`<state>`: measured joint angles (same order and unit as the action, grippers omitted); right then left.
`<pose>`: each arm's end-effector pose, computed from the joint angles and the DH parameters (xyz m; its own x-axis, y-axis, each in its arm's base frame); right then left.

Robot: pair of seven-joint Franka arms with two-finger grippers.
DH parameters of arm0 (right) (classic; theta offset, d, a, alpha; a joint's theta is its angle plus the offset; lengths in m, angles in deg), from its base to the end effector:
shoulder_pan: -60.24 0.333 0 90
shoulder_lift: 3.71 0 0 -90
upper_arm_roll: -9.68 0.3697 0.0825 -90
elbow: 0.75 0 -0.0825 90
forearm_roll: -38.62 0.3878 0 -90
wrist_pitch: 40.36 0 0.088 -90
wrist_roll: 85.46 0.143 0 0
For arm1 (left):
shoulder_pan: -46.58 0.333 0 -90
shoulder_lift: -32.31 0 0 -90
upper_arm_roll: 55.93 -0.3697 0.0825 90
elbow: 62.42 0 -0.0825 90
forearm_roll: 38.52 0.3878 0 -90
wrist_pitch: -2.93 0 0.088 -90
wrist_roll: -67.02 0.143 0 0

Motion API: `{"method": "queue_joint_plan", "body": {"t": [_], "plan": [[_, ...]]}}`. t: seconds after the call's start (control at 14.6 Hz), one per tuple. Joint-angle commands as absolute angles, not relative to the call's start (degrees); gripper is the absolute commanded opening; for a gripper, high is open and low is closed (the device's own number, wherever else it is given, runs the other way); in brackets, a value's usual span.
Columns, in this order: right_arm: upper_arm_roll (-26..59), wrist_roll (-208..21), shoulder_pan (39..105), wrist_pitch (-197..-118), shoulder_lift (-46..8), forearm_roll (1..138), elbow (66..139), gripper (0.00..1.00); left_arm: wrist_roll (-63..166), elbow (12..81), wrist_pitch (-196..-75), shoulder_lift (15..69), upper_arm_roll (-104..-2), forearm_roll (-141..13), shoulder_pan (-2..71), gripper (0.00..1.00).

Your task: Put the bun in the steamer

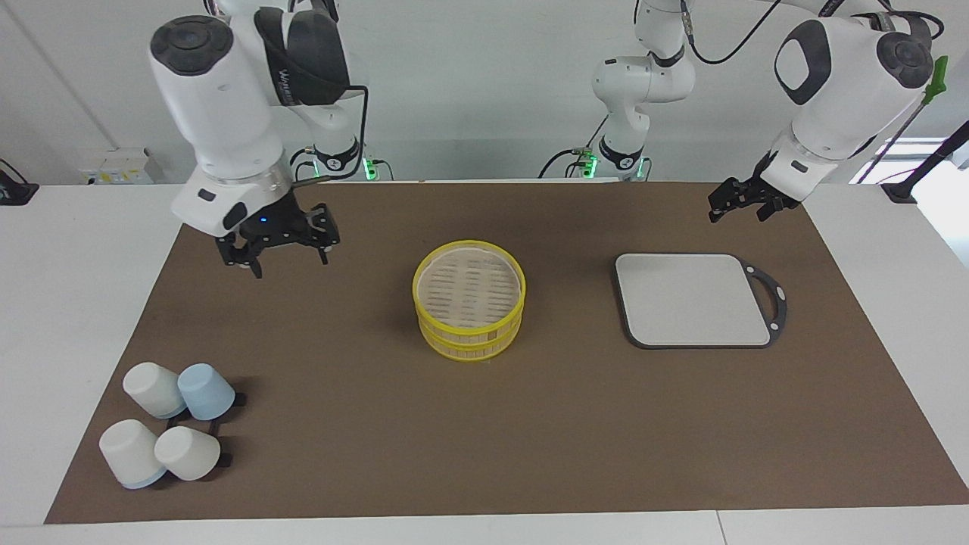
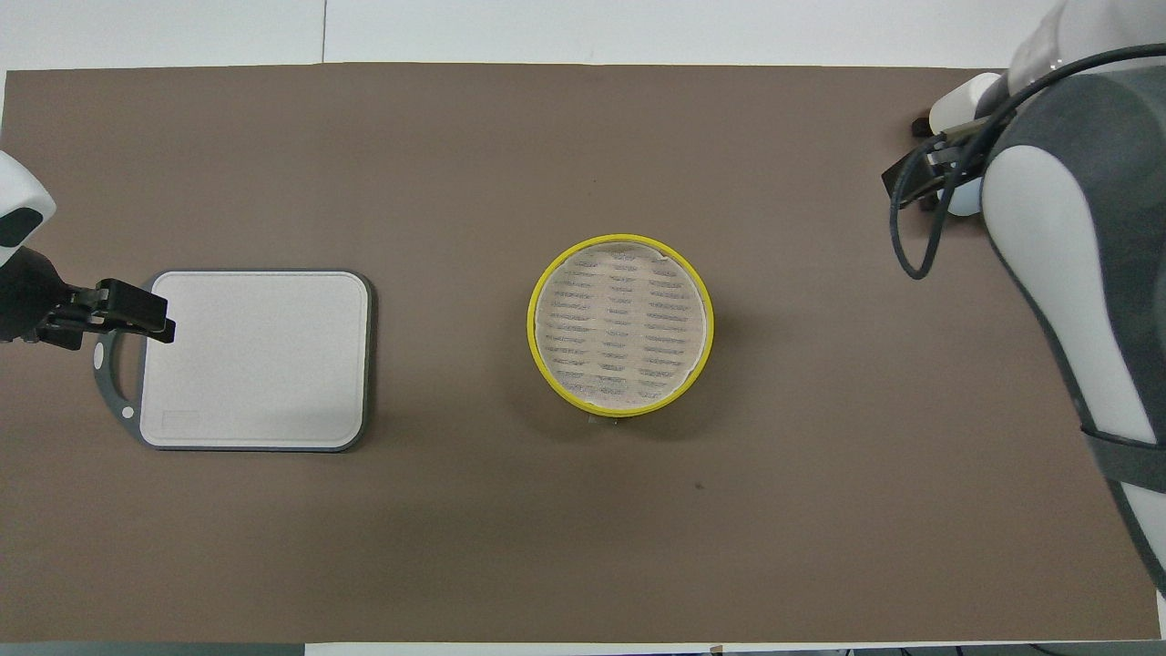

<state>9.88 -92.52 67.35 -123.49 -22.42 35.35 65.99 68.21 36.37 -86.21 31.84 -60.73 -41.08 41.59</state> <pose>0.6547 0.0748 0.6235 0.9694 0.2411 -0.0468 0.2434 -0.9686 0.0504 0.5392 -0.0081 0.5738 0.9870 -0.0248 -0.1586 -0.0174 -0.9987 0.0482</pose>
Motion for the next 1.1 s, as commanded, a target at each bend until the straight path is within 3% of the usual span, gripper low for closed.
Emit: {"method": "queue_joint_plan", "body": {"t": [0.0, 0.21, 1.03], "plan": [[10.9, -89.4, 63.4, -122.1, -15.3, 35.5, 75.8, 1.00, 68.8, 37.1, -87.0, 30.9, -60.5, -40.1, 41.6, 1.00], [10.9, -89.1, 58.9, -133.1, -5.4, 35.7, 93.1, 1.00, 68.7, 36.8, -86.8, 30.7, -60.5, -40.1, 41.6, 1.00], [10.8, -85.0, 54.9, -133.8, -5.4, 40.0, 93.0, 1.00, 68.4, 34.2, -83.8, 30.8, -60.4, -39.9, 40.1, 1.00]]}}
